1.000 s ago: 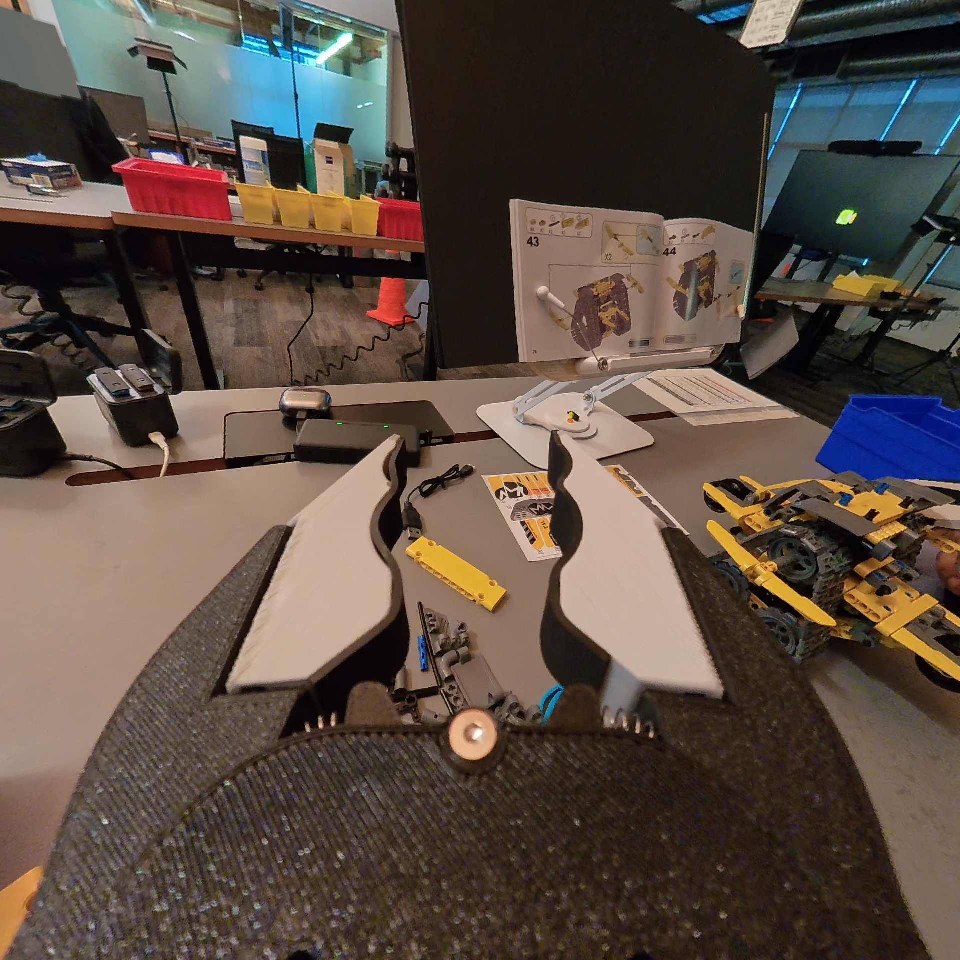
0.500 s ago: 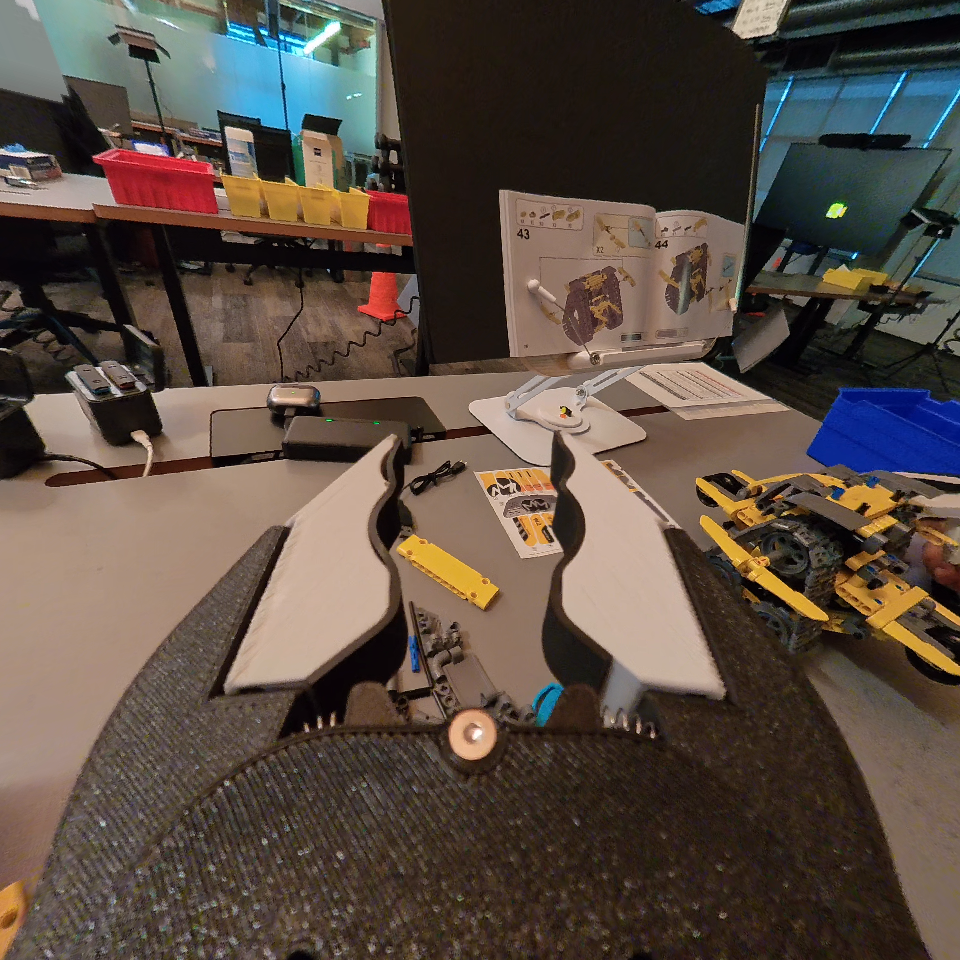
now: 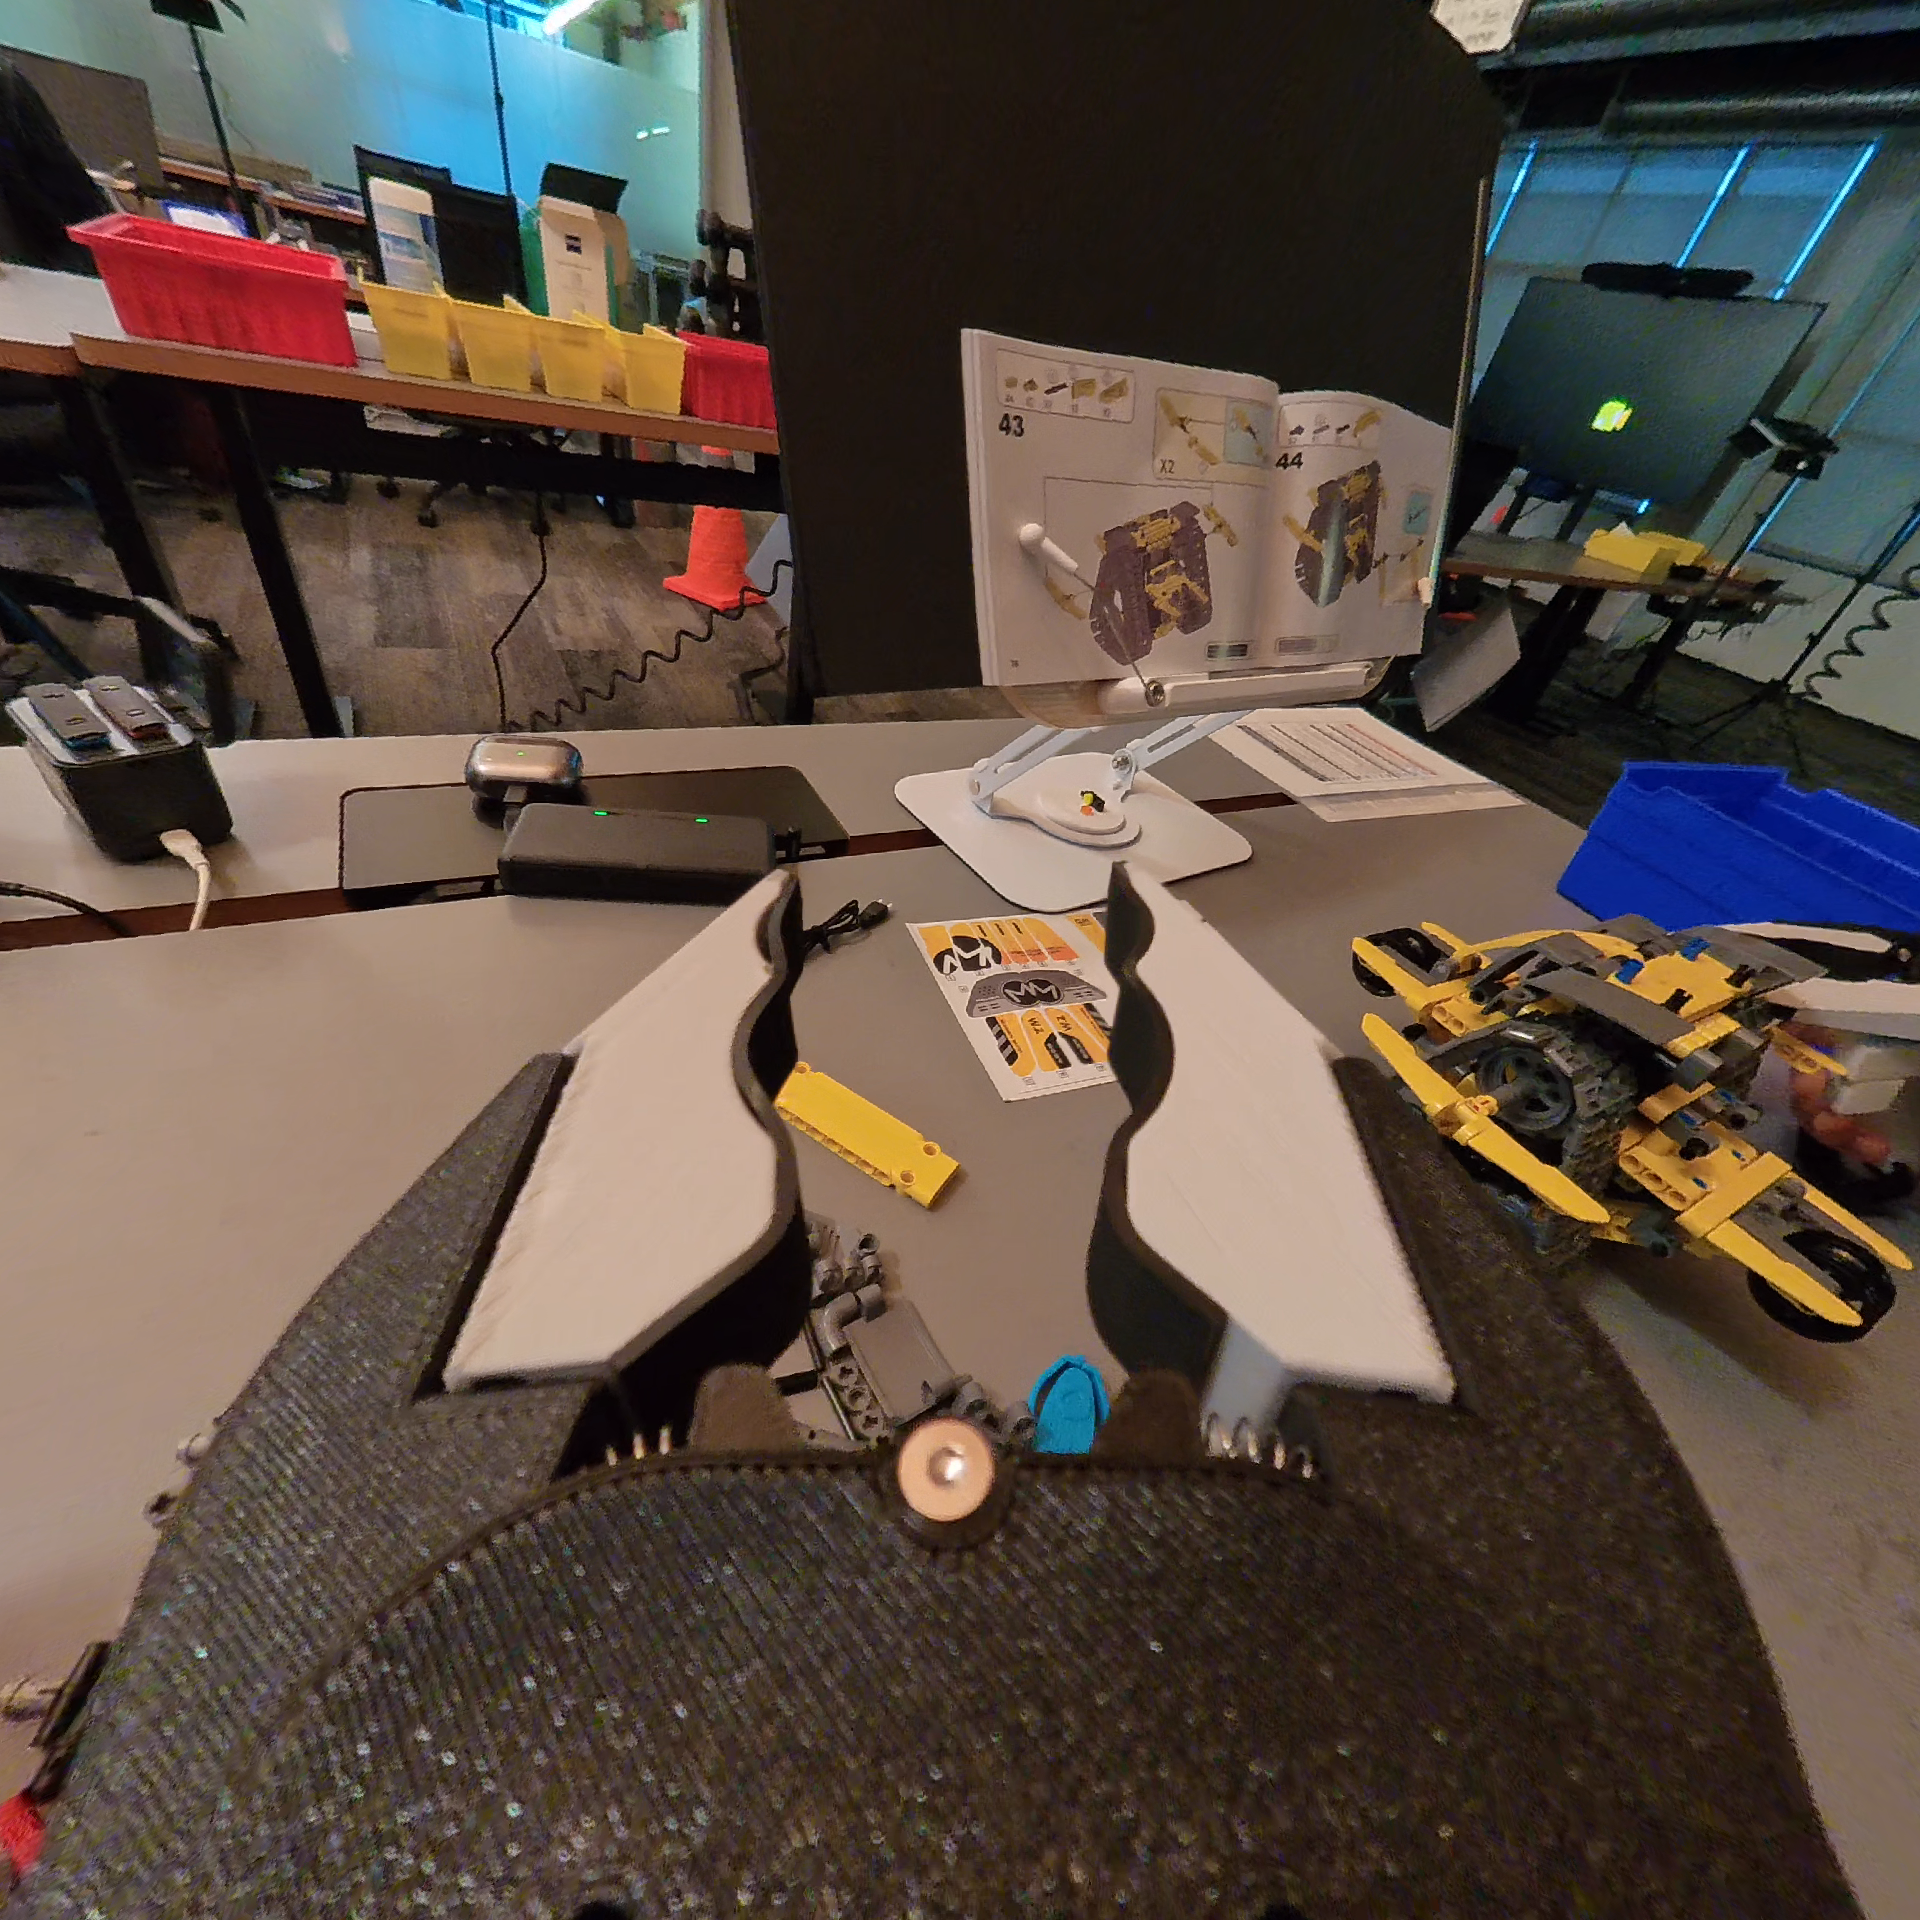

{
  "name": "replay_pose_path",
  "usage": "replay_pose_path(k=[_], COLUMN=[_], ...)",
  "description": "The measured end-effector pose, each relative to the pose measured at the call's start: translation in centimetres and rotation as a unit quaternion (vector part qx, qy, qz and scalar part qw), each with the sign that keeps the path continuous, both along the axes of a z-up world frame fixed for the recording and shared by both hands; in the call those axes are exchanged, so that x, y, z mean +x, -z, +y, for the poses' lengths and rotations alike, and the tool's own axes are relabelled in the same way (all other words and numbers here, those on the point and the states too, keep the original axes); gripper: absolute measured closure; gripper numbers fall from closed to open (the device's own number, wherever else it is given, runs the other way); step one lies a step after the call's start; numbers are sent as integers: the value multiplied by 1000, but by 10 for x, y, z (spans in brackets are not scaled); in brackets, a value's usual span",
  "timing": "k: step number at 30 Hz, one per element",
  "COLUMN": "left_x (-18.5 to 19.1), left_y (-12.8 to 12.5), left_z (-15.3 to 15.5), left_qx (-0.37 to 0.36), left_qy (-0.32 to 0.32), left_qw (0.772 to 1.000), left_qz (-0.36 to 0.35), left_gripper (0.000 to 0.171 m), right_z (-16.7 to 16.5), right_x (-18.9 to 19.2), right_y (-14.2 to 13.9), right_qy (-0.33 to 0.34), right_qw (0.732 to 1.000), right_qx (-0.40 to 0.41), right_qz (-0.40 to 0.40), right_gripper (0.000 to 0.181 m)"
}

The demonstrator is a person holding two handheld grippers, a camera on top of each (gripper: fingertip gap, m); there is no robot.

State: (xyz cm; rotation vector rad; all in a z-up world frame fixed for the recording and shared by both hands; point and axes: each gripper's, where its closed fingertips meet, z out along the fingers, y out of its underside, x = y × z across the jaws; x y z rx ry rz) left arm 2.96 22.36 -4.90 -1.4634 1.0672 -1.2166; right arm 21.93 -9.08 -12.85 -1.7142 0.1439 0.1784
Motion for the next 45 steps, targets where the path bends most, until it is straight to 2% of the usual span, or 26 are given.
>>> replay_pose_path(k=[17, 25, 27, 30, 32, 34, 37, 39, 42, 45], left_x=[1, -3, -9, -19, -24, -31, -43, -48, -51, -54], left_y=[0, 7, 21, 52, 69, 86, 108, 117, 132, 147], left_z=[-2, 3, 11, 24, 20, 5, 17, 21, 8, 1], left_qx=[-29, -44, -34, -15, 8, 63, 117, 112, 82, 66], left_qy=[20, 20, 14, -2, 30, 89, 61, 54, 96, 118], left_qw=[999, 999, 997, 987, 978, 960, 936, 928, 918, 904], left_qz=[-9, 17, 67, 160, 208, 257, 327, 352, 376, 407], left_gripper=[112, 114, 129, 139, 137, 131, 136, 143, 152, 153], right_z=[0, -1, -1, -1, -1, -1, -3, -3, -4, -3], right_x=[1, 1, 1, 1, 1, 2, 6, 8, 9, 6], right_y=[3, -1, -1, -2, -2, -2, -4, -5, -6, -7], right_qy=[2, 4, 4, 4, 1, -1, 4, 7, 9, 6], right_qw=[1000, 1000, 1000, 1000, 1000, 1000, 1000, 1000, 1000, 1000], right_qx=[-9, -4, -4, -2, 1, 3, 10, 13, 15, 15], right_qz=[-5, -15, -21, -29, -23, -11, -1, 2, 3, 1], right_gripper=[122, 123, 124, 125, 124, 124, 124, 124, 124, 124])
